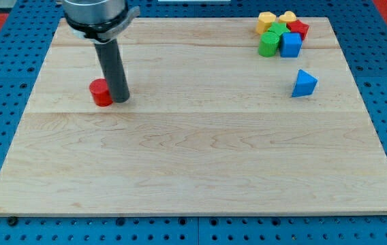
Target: Move blue triangle closer to the red circle
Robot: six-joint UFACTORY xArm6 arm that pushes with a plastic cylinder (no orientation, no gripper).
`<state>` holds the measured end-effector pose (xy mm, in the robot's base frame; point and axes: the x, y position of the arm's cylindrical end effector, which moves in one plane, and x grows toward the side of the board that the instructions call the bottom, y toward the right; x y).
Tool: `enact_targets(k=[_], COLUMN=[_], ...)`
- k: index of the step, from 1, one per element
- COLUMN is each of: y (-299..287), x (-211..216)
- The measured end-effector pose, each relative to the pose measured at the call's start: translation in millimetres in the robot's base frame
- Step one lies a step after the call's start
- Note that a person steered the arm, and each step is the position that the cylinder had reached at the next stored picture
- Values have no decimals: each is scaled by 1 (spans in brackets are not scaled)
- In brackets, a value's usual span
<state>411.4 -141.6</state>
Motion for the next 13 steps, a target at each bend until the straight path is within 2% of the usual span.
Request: enact_targets(k=[2,3,4,7,8,9,10,12,13], y=[-49,-53,-12,258,306,356,398,385,338], x=[-1,-3,3,63,63,45,-2,-32,-33])
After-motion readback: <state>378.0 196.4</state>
